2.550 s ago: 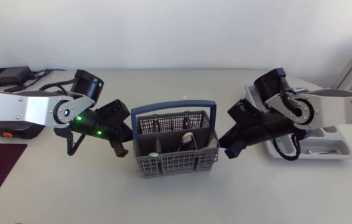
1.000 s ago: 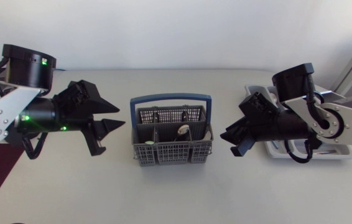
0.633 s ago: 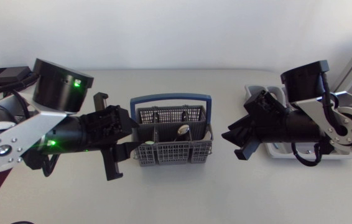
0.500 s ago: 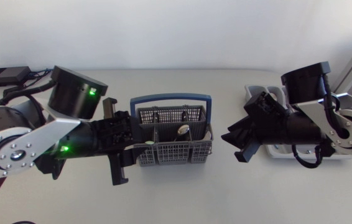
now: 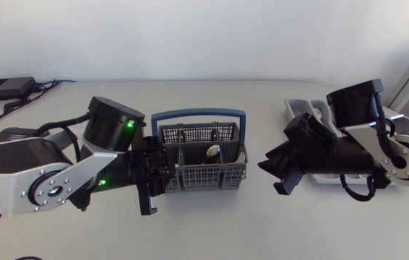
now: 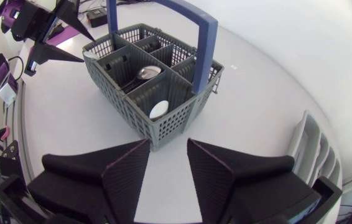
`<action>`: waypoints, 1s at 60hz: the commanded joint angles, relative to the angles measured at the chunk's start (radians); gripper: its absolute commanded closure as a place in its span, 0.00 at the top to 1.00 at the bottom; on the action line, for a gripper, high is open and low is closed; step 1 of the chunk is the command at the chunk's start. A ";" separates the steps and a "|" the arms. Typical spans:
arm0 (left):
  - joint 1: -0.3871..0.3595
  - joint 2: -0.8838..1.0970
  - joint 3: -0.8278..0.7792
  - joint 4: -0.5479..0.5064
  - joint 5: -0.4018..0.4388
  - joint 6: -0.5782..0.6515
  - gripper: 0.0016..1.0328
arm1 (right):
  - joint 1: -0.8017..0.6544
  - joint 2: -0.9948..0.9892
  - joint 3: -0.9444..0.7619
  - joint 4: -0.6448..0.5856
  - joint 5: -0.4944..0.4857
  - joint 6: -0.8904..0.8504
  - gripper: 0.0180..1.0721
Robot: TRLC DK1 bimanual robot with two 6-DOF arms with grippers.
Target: Unload the cutlery basket into the drawer organizer.
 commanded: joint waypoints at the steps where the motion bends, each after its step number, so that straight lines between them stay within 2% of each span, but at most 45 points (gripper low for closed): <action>1: -0.002 0.014 -0.024 0.022 -0.011 0.035 0.49 | 0.012 -0.007 -0.028 0.002 0.005 -0.011 0.45; 60: 0.035 0.006 0.006 0.076 -0.024 0.050 0.49 | 0.021 -0.004 -0.048 0.014 0.007 -0.013 0.46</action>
